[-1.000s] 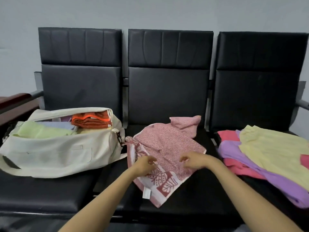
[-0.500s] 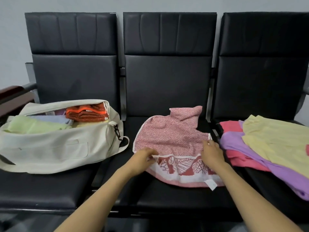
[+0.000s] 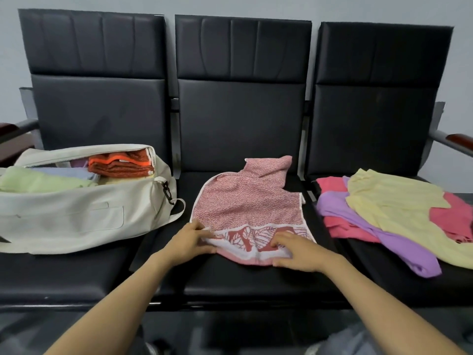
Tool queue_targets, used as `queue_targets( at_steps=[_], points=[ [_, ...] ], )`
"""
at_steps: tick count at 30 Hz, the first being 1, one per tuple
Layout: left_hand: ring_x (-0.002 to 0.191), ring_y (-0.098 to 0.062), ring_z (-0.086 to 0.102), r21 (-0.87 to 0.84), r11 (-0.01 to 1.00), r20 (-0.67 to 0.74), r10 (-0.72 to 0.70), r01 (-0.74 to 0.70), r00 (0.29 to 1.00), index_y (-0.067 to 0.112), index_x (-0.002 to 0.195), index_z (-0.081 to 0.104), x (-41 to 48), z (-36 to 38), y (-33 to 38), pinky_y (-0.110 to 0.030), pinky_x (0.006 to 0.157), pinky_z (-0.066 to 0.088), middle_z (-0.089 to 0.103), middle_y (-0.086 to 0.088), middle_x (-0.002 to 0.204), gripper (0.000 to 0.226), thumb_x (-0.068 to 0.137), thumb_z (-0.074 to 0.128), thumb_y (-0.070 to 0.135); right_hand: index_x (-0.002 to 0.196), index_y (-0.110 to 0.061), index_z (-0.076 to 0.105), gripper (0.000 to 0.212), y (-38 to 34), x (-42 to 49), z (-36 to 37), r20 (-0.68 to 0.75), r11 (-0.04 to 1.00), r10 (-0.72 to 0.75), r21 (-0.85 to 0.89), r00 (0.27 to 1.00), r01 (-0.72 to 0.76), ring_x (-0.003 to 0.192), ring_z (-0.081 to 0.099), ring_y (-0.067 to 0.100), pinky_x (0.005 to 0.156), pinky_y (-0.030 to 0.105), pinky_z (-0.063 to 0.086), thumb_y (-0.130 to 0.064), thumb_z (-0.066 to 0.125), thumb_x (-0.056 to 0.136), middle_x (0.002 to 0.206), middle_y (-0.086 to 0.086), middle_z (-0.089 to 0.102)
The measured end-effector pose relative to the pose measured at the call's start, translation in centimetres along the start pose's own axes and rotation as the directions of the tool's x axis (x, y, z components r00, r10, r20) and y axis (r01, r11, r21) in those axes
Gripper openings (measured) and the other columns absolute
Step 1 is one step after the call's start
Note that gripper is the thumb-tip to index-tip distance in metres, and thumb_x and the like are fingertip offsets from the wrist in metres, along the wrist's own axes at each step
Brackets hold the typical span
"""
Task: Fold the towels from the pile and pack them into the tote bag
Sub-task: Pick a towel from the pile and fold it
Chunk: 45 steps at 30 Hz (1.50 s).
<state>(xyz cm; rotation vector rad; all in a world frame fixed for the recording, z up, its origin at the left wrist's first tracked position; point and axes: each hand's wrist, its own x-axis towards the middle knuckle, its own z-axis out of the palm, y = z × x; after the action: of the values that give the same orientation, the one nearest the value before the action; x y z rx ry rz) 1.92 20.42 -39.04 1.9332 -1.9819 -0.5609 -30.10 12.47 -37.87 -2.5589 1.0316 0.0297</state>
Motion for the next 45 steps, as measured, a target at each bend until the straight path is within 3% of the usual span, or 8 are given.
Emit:
queue_targets(
  at_steps=[5,9,16,21,25,34,39,45],
  points=[
    [0.091,-0.015,0.053,0.182,0.969,-0.246,0.210,-0.167,0.946,0.012,0.085,0.072,-0.6,0.1,1.2,-0.036,0.086,0.045,0.062,-0.001,0.099,0.036,0.085,0.055,0.044,0.123,-0.011,0.055,0.027,-0.4,-0.9,2.0,-0.242,0.986,0.026,-0.155,0.970,-0.065,0.119,0.049,0.026,0.091,0.032,0.039,-0.012,0.041,0.099,0.127,0.007,0.053],
    [0.072,-0.014,0.051,-0.084,0.991,-0.316,0.077,-0.108,0.946,0.020,0.087,0.048,-2.0,-2.5,4.4,-0.015,0.068,0.041,0.058,0.003,0.078,0.017,0.099,0.044,0.009,0.119,-0.016,0.047,0.027,-0.9,-1.8,-0.2,-0.341,0.975,0.215,0.015,0.915,-0.224,0.109,0.054,0.032,0.087,0.039,0.044,-0.010,0.032,0.097,0.127,0.009,0.051],
    [0.091,-0.027,0.054,-0.072,0.992,-0.501,0.051,-0.101,0.864,0.004,0.096,0.054,-2.5,-8.6,8.9,-0.037,0.081,0.040,0.060,-0.012,0.094,0.020,0.100,0.035,0.010,0.101,-0.022,0.043,0.020,-4.6,-4.2,-9.1,-0.549,0.986,0.160,0.134,0.820,-0.102,0.083,0.056,0.019,0.072,0.043,0.050,-0.032,0.058,0.092,0.099,-0.005,0.051],
    [0.082,-0.012,0.062,-0.488,0.861,-0.325,-0.029,-0.142,0.945,0.015,0.092,0.054,-5.0,-12.2,11.1,-0.027,0.070,0.047,0.064,0.005,0.086,0.034,0.081,0.065,0.046,0.094,-0.024,0.048,0.015,-5.9,-6.6,-14.1,-0.550,0.994,0.100,0.024,0.829,-0.104,0.085,0.054,0.021,0.076,0.042,0.046,-0.013,0.055,0.087,0.094,-0.005,0.048],
    [0.082,-0.011,0.063,-0.527,0.838,-0.162,0.067,-0.144,0.984,0.012,0.099,0.051,-6.8,-13.6,11.0,-0.016,0.062,0.048,0.064,0.001,0.089,0.043,0.071,0.084,0.015,0.089,-0.029,0.052,0.013,-6.0,-8.8,-16.0,-0.506,0.963,0.122,-0.147,0.854,-0.225,0.087,0.057,0.020,0.070,0.036,0.045,-0.017,0.055,0.087,0.092,-0.008,0.054],
    [0.094,-0.016,0.069,-0.464,0.868,-0.243,0.068,-0.178,0.968,0.014,0.101,0.072,-8.4,-14.6,10.4,-0.028,0.088,0.051,0.074,-0.003,0.097,0.016,0.095,0.057,0.017,0.089,-0.021,0.063,0.004,-4.2,-11.3,-15.8,-0.677,0.947,0.279,0.311,0.681,-0.079,0.084,0.064,0.015,0.067,0.031,0.052,-0.017,0.064,0.089,0.087,-0.003,0.068],
    [0.081,-0.024,0.071,-0.813,0.541,-0.301,-0.071,-0.217,0.951,0.000,0.096,0.070,-8.8,-15.2,10.9,-0.025,0.069,0.057,0.073,-0.018,0.095,0.031,0.077,0.073,0.024,0.094,-0.018,0.068,0.007,-4.6,-12.0,-16.3,-0.703,0.900,0.298,0.433,0.646,0.055,0.081,0.062,0.009,0.063,0.022,0.047,-0.022,0.063,0.091,0.088,-0.005,0.066],
    [0.059,-0.011,0.063,-0.406,0.906,-0.287,-0.254,0.123,0.924,0.014,0.079,0.069,-4.4,-14.3,8.2,-0.018,0.056,0.046,0.068,-0.001,0.070,0.017,0.090,0.066,0.027,0.087,-0.013,0.059,0.015,-2.3,-7.8,-15.1,-0.420,0.851,0.462,0.459,0.781,-0.257,0.060,0.064,0.015,0.050,0.029,0.051,-0.026,0.058,0.094,0.077,0.005,0.065]
  ],
)
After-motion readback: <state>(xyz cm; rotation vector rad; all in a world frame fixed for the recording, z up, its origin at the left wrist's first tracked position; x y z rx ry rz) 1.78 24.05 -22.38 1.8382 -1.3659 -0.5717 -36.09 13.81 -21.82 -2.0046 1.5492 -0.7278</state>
